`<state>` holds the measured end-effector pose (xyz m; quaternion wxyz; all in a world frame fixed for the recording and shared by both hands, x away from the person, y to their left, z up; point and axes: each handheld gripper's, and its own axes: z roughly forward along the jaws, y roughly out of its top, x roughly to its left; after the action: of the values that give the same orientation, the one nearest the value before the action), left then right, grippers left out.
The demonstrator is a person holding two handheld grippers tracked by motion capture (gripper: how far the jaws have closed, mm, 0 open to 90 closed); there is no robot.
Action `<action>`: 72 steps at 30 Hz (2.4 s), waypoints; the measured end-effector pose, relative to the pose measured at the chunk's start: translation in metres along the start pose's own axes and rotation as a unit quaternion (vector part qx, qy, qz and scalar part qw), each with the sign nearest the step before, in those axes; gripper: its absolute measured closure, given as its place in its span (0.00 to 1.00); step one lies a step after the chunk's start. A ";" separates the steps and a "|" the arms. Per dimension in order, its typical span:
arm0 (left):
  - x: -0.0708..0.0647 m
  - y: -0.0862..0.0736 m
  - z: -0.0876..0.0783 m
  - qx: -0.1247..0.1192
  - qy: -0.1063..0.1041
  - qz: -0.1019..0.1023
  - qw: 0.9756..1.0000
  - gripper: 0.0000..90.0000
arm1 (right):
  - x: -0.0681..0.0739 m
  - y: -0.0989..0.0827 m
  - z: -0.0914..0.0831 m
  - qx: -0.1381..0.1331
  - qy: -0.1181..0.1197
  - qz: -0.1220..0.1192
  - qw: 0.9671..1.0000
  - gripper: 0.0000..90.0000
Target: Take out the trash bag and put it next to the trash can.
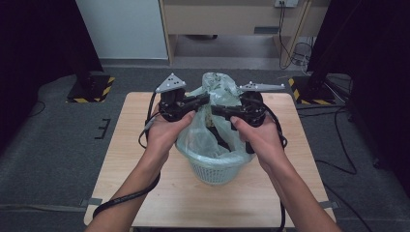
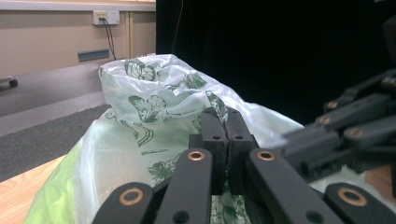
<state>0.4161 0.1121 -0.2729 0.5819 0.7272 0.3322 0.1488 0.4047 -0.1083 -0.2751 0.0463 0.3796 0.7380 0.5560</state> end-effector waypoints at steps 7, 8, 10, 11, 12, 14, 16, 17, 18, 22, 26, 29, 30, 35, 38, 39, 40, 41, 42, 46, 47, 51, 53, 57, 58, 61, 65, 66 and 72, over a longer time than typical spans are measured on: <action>0.004 0.005 0.003 -0.013 -0.008 -0.015 1.000 0.98 | -0.001 -0.001 0.004 0.007 0.046 0.032 0.998 1.00; 0.005 0.005 0.003 -0.013 -0.009 -0.018 1.000 0.98 | -0.002 -0.002 0.004 0.009 0.048 0.036 0.998 0.98; 0.006 0.005 0.004 -0.011 -0.010 -0.019 1.000 0.98 | -0.004 -0.003 0.006 0.011 0.055 0.037 0.998 0.95; 0.007 0.004 0.004 -0.010 -0.009 -0.018 1.000 0.98 | -0.004 -0.003 0.006 0.010 0.054 0.038 0.998 0.93; 0.007 0.004 0.005 -0.009 -0.009 -0.018 1.000 0.98 | -0.004 -0.003 0.007 0.009 0.056 0.038 0.998 0.89; 0.008 0.004 0.006 -0.007 -0.008 -0.018 1.000 0.98 | -0.003 -0.004 0.008 0.012 0.066 0.038 0.997 0.81; 0.008 0.004 0.007 -0.007 -0.009 -0.021 1.000 0.98 | -0.002 -0.005 0.008 0.012 0.066 0.035 0.997 0.77; 0.008 0.004 0.008 -0.006 -0.009 -0.021 1.000 0.98 | -0.001 -0.005 0.009 0.014 0.068 0.037 0.997 0.71; 0.008 0.004 0.008 -0.005 -0.009 -0.020 1.000 0.98 | 0.001 -0.005 0.010 0.017 0.069 0.036 0.997 0.65; 0.005 0.005 0.009 0.000 -0.006 -0.013 1.000 0.98 | 0.005 -0.006 0.012 0.025 0.064 0.029 0.997 0.53; 0.002 0.007 0.010 0.001 -0.008 -0.014 1.000 0.98 | 0.008 -0.005 0.015 0.037 0.047 0.020 0.998 0.50; -0.001 0.008 0.010 0.000 -0.009 -0.013 1.000 0.98 | 0.010 -0.004 0.017 0.046 0.032 0.012 0.998 0.64; -0.002 0.008 0.009 -0.001 -0.010 -0.014 1.000 0.98 | 0.011 -0.004 0.018 0.051 0.029 0.008 0.998 0.73; -0.004 0.008 0.005 -0.005 -0.011 -0.011 1.000 0.95 | 0.006 -0.003 0.015 0.053 0.028 0.008 0.998 0.99; -0.005 0.008 0.003 -0.006 -0.003 -0.010 1.000 0.74 | 0.004 -0.003 0.014 0.052 0.031 0.011 0.998 1.00; -0.005 0.008 0.002 -0.011 -0.004 -0.012 1.000 0.74 | 0.004 -0.003 0.013 0.050 0.033 0.013 0.998 1.00; -0.005 0.007 0.001 -0.014 -0.004 -0.012 1.000 0.58 | 0.002 -0.003 0.012 0.050 0.040 0.019 0.998 1.00; -0.005 0.007 -0.001 -0.017 0.000 -0.009 1.000 0.58 | 0.002 -0.003 0.012 0.050 0.040 0.019 0.998 1.00; -0.004 0.006 -0.002 -0.022 0.002 -0.009 1.000 0.51 | 0.001 -0.003 0.011 0.050 0.041 0.021 0.998 1.00; 0.001 0.001 -0.009 -0.023 -0.018 0.000 1.000 0.30 | -0.005 -0.001 0.006 0.038 0.048 0.033 0.998 1.00; 0.002 -0.001 -0.010 -0.019 -0.020 0.004 1.000 0.27 | -0.006 0.000 0.005 0.035 0.049 0.036 0.998 1.00; 0.005 -0.008 -0.010 -0.020 -0.039 0.000 0.999 0.21 | -0.007 0.005 -0.001 0.027 0.047 0.036 0.998 1.00; 0.005 -0.008 -0.011 -0.015 -0.039 0.007 0.999 0.20 | -0.006 0.006 -0.002 0.025 0.045 0.034 0.998 1.00; 0.003 -0.010 -0.012 -0.021 -0.048 0.011 0.999 0.19 | -0.005 0.009 -0.007 0.022 0.037 0.030 0.999 1.00; 0.002 -0.011 -0.012 -0.020 -0.051 0.015 0.998 0.18 | -0.006 0.010 -0.007 0.022 0.036 0.030 0.999 1.00; -0.001 -0.011 -0.013 -0.028 -0.062 0.011 0.998 0.17 | -0.007 0.011 -0.010 0.020 0.034 0.030 0.999 1.00; -0.004 -0.012 -0.012 -0.024 -0.073 0.025 0.997 0.15 | -0.008 0.011 -0.011 0.017 0.034 0.031 0.999 1.00; -0.005 -0.012 -0.012 -0.029 -0.071 0.025 0.997 0.15 | -0.008 0.012 -0.012 0.016 0.033 0.031 0.999 1.00; -0.005 -0.013 -0.010 -0.021 -0.074 0.033 0.997 0.15 | -0.009 0.018 -0.016 0.008 0.030 0.032 0.999 1.00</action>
<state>0.4019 0.1176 -0.2813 0.6144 0.7346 0.2610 0.1211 0.4125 -0.1249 -0.2574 0.0034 0.3869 0.7310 0.5620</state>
